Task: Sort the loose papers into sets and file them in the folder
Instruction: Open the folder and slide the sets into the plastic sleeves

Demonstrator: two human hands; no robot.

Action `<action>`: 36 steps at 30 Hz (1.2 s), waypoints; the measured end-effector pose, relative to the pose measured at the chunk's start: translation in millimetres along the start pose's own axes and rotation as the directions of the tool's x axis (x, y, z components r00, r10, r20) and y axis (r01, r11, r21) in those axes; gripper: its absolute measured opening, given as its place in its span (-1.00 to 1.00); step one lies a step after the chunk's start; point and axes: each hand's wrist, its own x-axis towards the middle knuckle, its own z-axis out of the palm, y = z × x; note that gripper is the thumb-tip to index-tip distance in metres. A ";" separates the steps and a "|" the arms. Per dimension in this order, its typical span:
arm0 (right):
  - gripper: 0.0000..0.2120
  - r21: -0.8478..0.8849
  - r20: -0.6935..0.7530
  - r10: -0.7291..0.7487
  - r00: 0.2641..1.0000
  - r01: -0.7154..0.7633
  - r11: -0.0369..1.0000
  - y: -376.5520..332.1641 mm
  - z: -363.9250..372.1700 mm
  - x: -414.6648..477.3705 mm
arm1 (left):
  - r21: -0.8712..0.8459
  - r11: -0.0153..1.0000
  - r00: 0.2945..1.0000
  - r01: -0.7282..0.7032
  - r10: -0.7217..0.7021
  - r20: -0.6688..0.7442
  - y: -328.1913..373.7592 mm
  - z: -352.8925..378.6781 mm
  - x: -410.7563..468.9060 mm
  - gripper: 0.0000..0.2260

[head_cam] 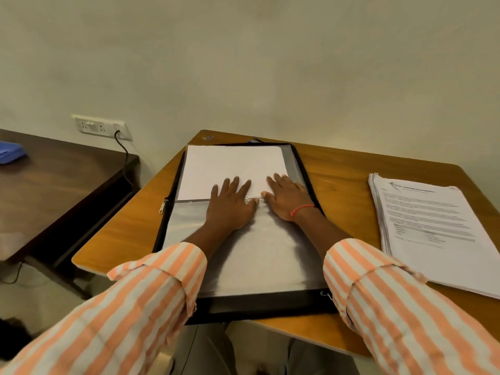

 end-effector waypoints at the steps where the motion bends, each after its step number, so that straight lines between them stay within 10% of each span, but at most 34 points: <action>1: -0.38 -0.005 0.009 -0.006 1.000 0.006 1.000 1.6 -2.6 -4.4 | -0.014 1.000 0.999 -0.016 0.015 -0.046 0.7 -1.3 -3.6 -0.43; 6: -0.52 0.047 -0.132 0.040 0.990 -0.034 0.998 33.0 -20.8 -46.1 | 0.007 0.986 0.910 -0.168 0.158 -0.384 1.3 -10.2 -16.9 -0.68; 12: -0.60 0.039 -0.304 0.348 0.887 -0.353 0.935 131.0 -54.7 -109.1 | -0.016 0.995 0.932 -0.098 0.086 -0.351 49.8 -17.3 -25.3 -0.75; 16: -0.57 0.045 -0.246 0.548 0.799 -0.555 0.830 162.9 -60.2 -135.0 | -0.155 0.937 0.933 -0.312 0.271 -0.238 126.0 0.6 -37.8 -0.70; 36: -0.66 0.169 -0.245 0.472 0.847 -0.442 0.881 208.6 -78.4 -94.6 | -0.156 0.913 0.903 -0.378 0.326 -0.280 138.2 26.8 -39.2 -0.63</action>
